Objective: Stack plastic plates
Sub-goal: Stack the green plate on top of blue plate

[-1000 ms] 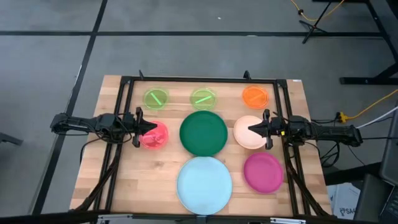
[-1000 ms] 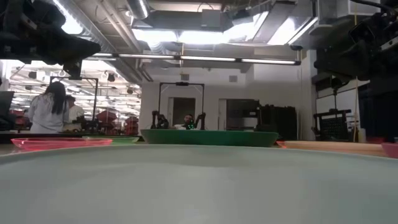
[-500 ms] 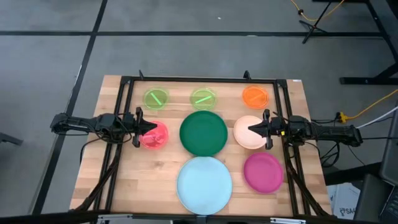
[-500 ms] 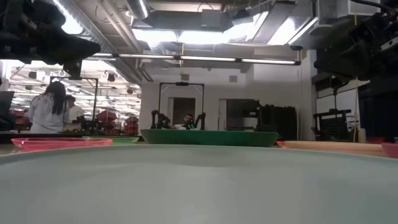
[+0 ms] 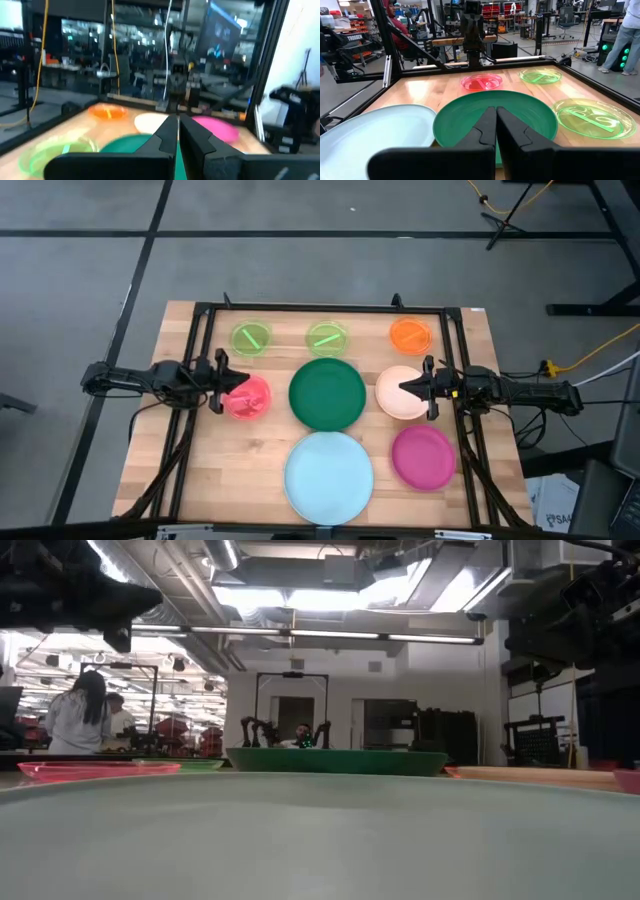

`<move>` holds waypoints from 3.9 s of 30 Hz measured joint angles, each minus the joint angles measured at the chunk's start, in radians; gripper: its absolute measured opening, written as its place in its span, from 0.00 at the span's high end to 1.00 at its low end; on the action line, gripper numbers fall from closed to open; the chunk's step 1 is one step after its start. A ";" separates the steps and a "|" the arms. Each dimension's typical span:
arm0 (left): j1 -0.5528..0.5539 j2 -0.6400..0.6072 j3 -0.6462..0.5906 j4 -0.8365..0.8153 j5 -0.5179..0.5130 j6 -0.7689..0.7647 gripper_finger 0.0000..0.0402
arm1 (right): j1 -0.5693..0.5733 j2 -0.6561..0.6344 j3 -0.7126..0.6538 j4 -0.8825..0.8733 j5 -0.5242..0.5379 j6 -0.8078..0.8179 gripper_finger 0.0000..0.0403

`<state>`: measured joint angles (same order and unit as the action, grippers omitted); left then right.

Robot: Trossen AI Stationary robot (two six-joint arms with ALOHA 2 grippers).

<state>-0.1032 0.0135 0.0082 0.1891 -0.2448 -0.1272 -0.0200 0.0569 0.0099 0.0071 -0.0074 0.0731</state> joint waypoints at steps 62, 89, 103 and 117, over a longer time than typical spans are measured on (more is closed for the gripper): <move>0.003 1.052 0.314 0.596 -0.026 0.137 0.98 | 0.000 0.734 0.131 0.463 0.085 0.047 0.98; 0.093 1.375 0.507 0.436 -0.105 0.004 0.92 | 0.000 0.937 0.135 0.757 0.073 0.098 0.98; 0.172 1.374 0.586 -0.010 -0.049 -0.291 0.58 | 0.000 0.937 0.406 0.366 0.183 -0.009 0.71; 0.158 1.374 0.592 -0.075 -0.166 -0.360 0.58 | 0.000 0.937 0.407 0.278 0.138 0.025 0.58</move>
<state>0.0546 1.3876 0.5999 0.1142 -0.4108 -0.4873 -0.0200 0.9939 0.4164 0.2855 0.1304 0.0982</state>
